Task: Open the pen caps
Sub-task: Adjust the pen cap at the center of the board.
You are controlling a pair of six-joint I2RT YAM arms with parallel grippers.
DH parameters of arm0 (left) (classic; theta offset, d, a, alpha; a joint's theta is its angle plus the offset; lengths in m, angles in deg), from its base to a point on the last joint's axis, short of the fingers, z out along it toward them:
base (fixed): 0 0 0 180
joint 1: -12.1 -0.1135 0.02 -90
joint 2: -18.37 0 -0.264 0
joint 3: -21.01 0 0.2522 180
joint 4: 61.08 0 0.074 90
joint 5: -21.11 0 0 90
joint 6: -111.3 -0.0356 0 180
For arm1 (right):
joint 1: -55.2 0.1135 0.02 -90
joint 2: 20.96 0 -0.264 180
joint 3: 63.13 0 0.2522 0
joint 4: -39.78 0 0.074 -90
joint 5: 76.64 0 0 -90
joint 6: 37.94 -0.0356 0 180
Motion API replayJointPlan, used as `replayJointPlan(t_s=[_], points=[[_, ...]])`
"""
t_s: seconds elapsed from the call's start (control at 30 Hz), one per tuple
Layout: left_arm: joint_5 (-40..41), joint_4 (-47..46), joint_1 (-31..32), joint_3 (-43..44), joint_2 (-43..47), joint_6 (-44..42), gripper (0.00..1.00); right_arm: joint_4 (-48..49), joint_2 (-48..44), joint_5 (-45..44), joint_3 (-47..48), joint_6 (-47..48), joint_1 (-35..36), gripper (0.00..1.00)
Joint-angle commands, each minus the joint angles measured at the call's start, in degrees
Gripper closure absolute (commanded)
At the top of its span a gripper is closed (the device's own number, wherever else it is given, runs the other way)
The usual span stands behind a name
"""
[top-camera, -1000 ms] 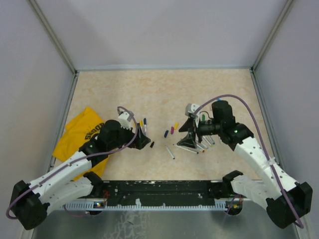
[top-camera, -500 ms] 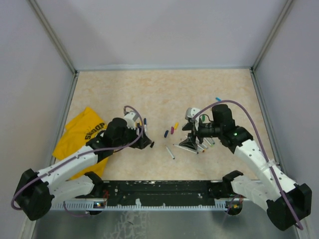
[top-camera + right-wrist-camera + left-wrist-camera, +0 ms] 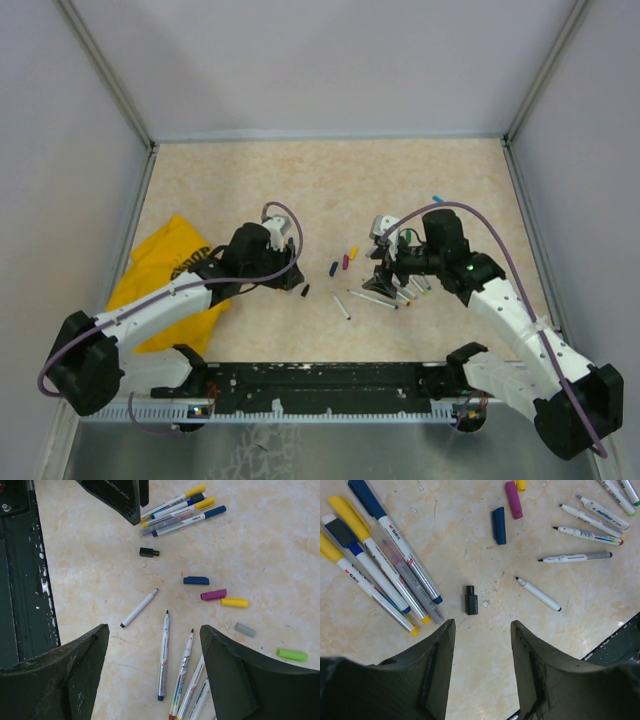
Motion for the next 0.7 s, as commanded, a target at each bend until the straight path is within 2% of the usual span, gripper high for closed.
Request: replayJointPlan(t_s=[0.0, 0.3, 0.67], points=[[1.29, 1.85, -0.10, 1.78, -0.75, -2.67, 0.46, 1.29, 0.21, -0.63, -0.07, 1.25, -0.51, 0.26], [1.25, 3.21, -0.10, 3.13, -2.84, -4.05, 0.49, 1.04, 0.67, -1.24, -0.07, 1.60, -0.52, 0.26], [0.02, 7.14, -0.10, 11.14, -14.95, -6.78, 0.56, 0.84, 0.52, -1.61, -0.05, 1.87, -0.52, 0.26]])
